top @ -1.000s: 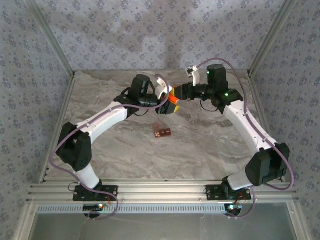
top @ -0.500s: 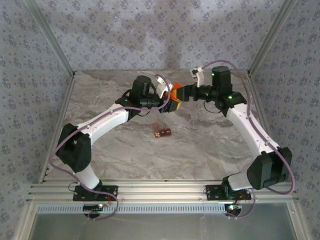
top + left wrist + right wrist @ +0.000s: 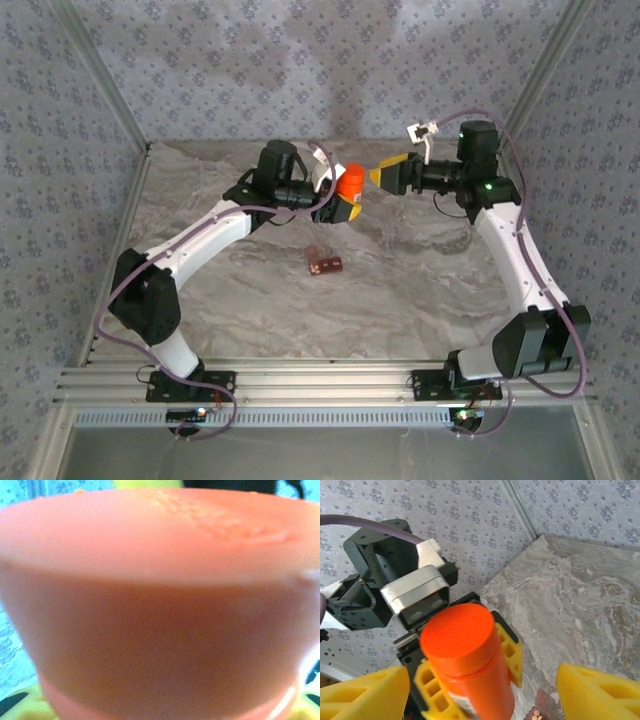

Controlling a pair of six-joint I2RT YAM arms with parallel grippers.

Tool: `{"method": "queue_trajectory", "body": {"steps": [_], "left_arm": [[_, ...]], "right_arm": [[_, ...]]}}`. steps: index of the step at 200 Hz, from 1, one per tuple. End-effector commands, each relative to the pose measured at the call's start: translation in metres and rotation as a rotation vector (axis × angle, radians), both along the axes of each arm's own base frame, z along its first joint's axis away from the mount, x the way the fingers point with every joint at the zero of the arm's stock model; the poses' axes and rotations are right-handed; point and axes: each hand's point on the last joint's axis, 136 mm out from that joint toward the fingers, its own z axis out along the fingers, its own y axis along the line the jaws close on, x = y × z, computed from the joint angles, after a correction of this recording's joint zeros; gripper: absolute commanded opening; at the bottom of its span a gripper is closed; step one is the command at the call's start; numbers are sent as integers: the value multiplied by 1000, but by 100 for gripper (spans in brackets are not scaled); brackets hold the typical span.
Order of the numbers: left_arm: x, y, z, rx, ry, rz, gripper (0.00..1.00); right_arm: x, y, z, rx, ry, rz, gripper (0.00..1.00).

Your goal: Sort the pills into containers

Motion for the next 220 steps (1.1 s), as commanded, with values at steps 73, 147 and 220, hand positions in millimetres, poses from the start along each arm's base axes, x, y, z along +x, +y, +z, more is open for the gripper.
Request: {"method": "queue_trajectory", "body": {"steps": [73,147,220], "left_arm": [[-19,-1,23,-36,-22,-104,0],[-19,-1,23,-35,-25,-103,0],[4,-1,24,-21,-74,46,0]], "right_arm": [[-9,40,11,-39,-23,125,77],[-9,45,-1,-58,1,133,63],[0,53,-27,-100,48,1,47]]}}
